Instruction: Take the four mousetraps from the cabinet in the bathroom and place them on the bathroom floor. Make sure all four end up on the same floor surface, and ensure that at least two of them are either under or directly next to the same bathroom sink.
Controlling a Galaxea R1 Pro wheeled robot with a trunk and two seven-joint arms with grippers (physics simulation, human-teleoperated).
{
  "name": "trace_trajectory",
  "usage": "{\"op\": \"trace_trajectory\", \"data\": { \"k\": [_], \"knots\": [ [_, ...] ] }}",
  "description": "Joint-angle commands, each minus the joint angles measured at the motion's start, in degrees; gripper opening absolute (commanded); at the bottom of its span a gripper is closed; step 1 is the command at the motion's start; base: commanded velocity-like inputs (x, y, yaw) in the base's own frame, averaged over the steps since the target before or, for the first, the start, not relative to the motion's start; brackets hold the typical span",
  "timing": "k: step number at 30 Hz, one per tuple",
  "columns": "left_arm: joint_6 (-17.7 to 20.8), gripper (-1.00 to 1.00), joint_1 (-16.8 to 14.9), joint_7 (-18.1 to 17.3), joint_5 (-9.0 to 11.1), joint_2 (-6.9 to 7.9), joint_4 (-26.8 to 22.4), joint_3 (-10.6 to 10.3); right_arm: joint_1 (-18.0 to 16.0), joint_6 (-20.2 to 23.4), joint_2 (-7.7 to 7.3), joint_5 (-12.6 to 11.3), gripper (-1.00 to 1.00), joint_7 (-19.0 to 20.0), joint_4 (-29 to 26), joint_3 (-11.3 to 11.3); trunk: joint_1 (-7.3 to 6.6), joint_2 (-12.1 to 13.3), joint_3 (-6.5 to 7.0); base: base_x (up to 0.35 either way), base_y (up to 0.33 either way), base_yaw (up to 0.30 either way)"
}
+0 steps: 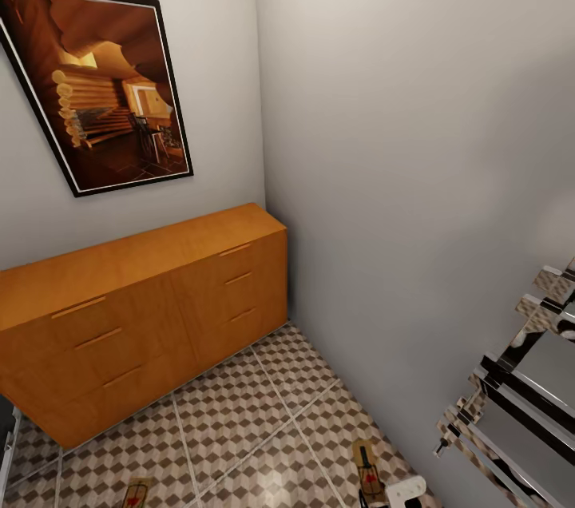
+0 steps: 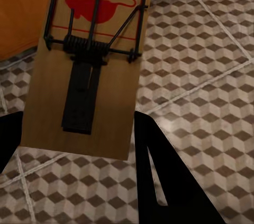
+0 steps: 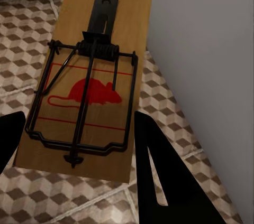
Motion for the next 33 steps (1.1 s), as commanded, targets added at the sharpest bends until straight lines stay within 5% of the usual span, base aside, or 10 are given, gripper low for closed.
{"op": "trace_trajectory", "data": {
  "k": [1, 25, 33],
  "knots": [
    [-0.2, -1.0, -0.08, 0.78, -0.12, -0.05, 0.17, -0.48, -0.06, -1.0, -0.05, 0.22, -1.0, -0.26, 0.69, 0.32, 0.03, -0.12, -0.12, 0.0, 0.0, 0.0],
    [0.17, -1.0, -0.07, 1.11, -0.15, -0.17, 0.33, -0.57, -0.06, -2.79, 0.21, 0.22, -1.0, -0.14, 3.5, 0.36, 0.03, -0.12, -0.12, -0.002, 0.0, 0.0],
    [0.23, -1.0, -0.07, 1.14, -0.13, -0.26, 0.41, -0.57, -0.04, -2.96, 0.29, 0.22, -1.0, -0.1, 3.4, 0.48, 0.03, -0.12, -0.12, -0.235, 0.0, 0.0]
  ]
}}
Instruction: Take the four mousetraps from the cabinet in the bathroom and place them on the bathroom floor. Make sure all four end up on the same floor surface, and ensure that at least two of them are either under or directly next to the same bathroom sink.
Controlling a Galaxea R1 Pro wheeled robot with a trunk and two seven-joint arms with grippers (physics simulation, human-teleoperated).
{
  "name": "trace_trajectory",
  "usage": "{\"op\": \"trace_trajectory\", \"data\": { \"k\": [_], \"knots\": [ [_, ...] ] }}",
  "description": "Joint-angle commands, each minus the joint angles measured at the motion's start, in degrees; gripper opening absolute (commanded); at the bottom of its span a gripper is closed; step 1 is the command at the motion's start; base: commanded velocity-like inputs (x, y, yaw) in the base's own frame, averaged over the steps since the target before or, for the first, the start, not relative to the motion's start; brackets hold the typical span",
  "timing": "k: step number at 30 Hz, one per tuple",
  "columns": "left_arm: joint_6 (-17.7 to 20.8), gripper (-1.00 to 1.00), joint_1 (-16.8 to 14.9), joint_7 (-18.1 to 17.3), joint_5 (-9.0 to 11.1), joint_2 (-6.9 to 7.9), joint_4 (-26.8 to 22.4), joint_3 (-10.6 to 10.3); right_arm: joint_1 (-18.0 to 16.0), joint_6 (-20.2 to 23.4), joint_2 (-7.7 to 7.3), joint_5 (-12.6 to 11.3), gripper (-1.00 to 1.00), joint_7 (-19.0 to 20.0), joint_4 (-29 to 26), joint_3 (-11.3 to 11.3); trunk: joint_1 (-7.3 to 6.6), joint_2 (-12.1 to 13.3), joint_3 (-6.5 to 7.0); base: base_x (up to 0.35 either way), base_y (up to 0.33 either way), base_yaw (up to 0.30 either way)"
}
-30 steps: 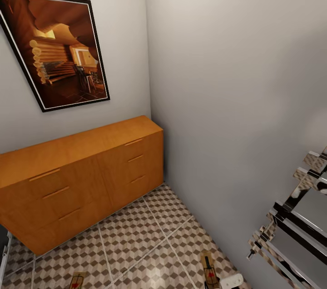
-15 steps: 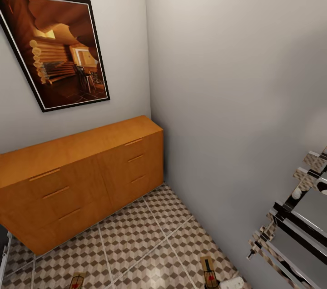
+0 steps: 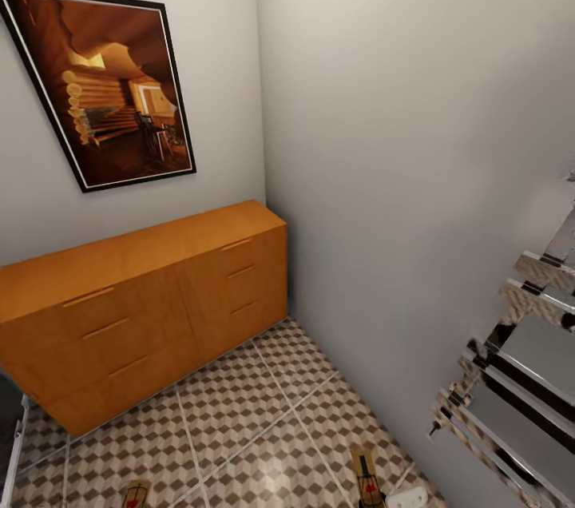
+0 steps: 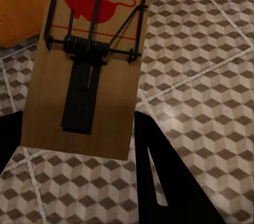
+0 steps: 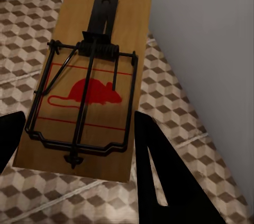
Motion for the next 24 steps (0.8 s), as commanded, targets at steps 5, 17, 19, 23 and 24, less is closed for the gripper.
{"op": "trace_trajectory", "data": {
  "k": [5, 17, 19, 23, 24],
  "knots": [
    [-0.24, -1.0, -0.09, 0.66, -0.2, -0.04, 0.18, -0.46, -0.03, -0.1, -0.03, 0.22, -1.0, -0.4, 0.04, 0.32, 0.0, -0.13, -0.12, -0.332, 0.0, 0.019],
    [-0.23, -1.0, -0.09, 0.45, -0.22, -0.13, 0.18, -0.46, -0.07, -0.07, 0.1, 0.22, -1.0, -0.42, 0.12, 0.33, 0.0, -0.13, -0.12, -0.226, 0.0, 0.228],
    [-0.21, -1.0, -0.09, 0.43, -0.22, -0.13, 0.18, -0.46, -0.05, -0.07, 0.09, 0.22, -1.0, -0.42, 0.12, 0.33, 0.0, -0.13, -0.12, -0.024, 0.0, 0.273],
    [-0.19, -1.0, -0.09, 0.43, -0.23, -0.13, 0.18, -0.46, -0.05, -0.07, 0.1, 0.22, -1.0, -0.42, 0.11, 0.33, 0.0, -0.13, -0.12, -0.018, 0.0, 0.274],
    [-0.19, -1.0, -0.09, 0.43, -0.23, -0.13, 0.18, -0.46, -0.04, -0.07, 0.1, 0.22, -1.0, -0.42, 0.11, 0.33, 0.0, -0.13, -0.12, -0.111, 0.0, 0.275]
  ]
}}
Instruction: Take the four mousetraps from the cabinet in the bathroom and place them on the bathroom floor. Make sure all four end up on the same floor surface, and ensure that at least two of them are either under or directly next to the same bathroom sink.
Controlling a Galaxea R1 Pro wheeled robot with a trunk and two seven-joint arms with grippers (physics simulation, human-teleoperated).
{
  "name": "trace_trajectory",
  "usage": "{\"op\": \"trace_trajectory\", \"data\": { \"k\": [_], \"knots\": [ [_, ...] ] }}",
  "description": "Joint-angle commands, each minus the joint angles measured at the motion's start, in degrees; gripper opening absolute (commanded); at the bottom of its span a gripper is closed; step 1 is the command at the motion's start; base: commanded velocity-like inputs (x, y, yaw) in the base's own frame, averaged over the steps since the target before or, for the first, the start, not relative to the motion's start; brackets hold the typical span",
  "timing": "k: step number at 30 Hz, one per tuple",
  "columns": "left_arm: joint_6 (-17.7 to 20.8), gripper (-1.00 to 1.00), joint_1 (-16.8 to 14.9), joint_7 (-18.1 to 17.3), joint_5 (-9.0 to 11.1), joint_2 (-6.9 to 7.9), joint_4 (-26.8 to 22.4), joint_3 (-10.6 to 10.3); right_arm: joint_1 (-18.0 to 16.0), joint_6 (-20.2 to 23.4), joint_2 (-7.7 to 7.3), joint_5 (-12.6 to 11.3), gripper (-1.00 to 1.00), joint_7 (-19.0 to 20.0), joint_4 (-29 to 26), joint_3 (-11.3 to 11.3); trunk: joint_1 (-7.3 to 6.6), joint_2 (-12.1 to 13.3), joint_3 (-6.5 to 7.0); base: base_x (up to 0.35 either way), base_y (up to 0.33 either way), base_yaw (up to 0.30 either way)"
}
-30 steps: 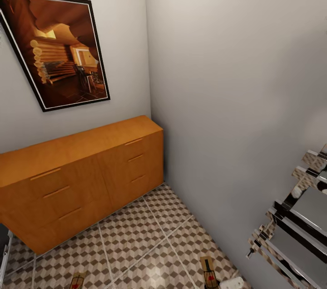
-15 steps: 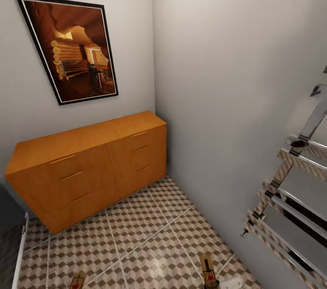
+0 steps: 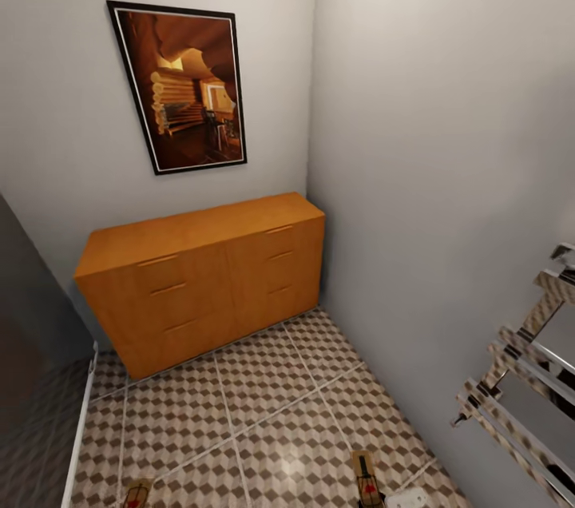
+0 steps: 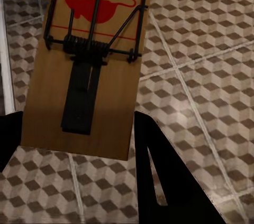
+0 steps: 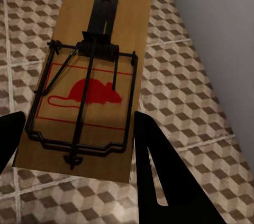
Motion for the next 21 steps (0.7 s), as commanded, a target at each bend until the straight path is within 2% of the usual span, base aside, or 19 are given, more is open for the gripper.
{"op": "trace_trajectory", "data": {
  "k": [1, 11, 21],
  "knots": [
    [-0.23, -1.0, -0.1, 0.61, -0.17, -0.04, 0.19, -0.46, -0.04, -0.09, -0.06, 0.22, -1.0, -0.34, 0.01, 0.3, 0.02, -0.13, -0.12, -0.151, 0.0, 0.275],
    [-0.26, -1.0, -0.1, 0.6, -0.17, -0.12, 0.19, -0.46, -0.06, -0.08, -0.07, 0.22, -1.0, -0.34, 0.02, 0.3, 0.02, -0.13, -0.12, -0.29, 0.0, 0.276],
    [-0.21, -1.0, -0.1, 0.52, -0.17, -0.61, 0.19, -0.53, -0.05, -0.08, -0.02, 0.22, -1.0, -0.34, 0.02, 0.3, 0.02, -0.13, -0.12, -0.047, 0.0, 0.286]
  ]
}}
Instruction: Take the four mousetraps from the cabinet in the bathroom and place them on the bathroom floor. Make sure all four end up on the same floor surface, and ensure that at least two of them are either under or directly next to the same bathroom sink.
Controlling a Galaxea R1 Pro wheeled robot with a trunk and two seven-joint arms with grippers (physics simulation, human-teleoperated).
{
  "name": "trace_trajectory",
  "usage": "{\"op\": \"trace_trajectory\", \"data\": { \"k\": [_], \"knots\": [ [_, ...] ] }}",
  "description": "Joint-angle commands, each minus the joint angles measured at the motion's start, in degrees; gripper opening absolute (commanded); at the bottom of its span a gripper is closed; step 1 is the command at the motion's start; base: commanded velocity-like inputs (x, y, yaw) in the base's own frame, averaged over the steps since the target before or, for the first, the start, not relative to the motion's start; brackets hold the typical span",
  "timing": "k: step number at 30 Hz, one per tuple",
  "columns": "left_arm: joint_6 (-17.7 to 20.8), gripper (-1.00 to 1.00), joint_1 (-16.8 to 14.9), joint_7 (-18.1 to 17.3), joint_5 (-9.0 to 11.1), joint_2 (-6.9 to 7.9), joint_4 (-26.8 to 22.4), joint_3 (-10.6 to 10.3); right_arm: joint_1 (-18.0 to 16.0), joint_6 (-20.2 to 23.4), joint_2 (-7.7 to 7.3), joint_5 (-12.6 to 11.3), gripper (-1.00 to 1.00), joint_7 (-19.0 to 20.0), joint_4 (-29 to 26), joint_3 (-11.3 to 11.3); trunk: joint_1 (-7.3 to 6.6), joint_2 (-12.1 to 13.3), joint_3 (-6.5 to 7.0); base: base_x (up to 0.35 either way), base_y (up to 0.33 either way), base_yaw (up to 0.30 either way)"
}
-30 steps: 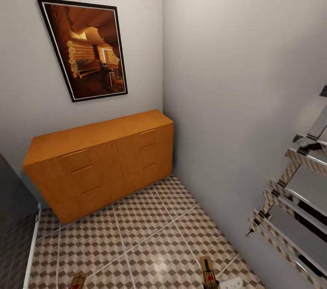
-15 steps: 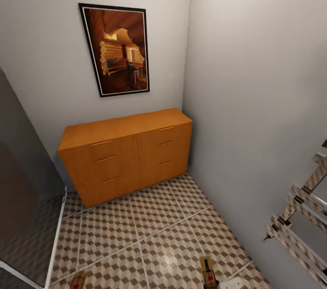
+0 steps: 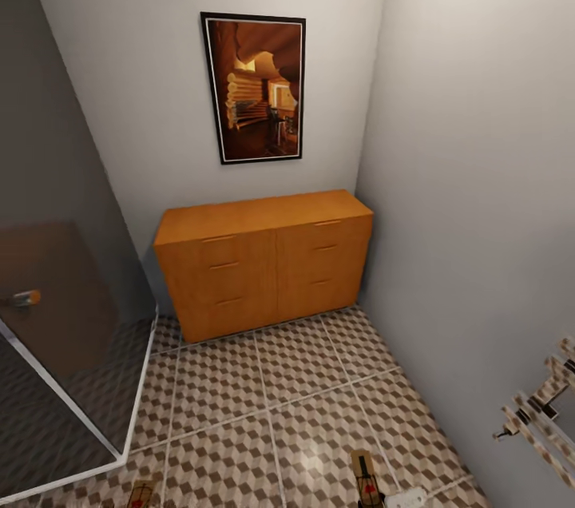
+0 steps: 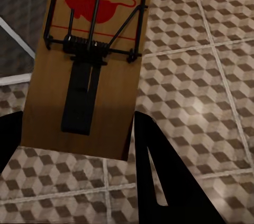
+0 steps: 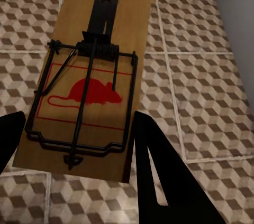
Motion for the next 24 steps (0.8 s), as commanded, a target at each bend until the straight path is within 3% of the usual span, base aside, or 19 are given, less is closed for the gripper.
{"op": "trace_trajectory", "data": {
  "k": [1, 24],
  "knots": [
    [-0.24, -1.0, -0.1, 0.6, -0.11, -0.16, 0.2, -0.41, -0.04, -0.08, -0.04, 0.22, -1.0, -0.34, 0.0, 0.3, 0.03, -0.12, -0.12, -0.003, 0.0, 0.29],
    [-0.23, -1.0, -0.1, 0.6, -0.11, -0.36, 0.2, -0.43, -0.03, -0.08, -0.03, 0.24, -1.0, -0.34, 0.0, 0.3, 0.03, -0.12, -0.12, 0.0, 0.0, 0.29]
  ]
}}
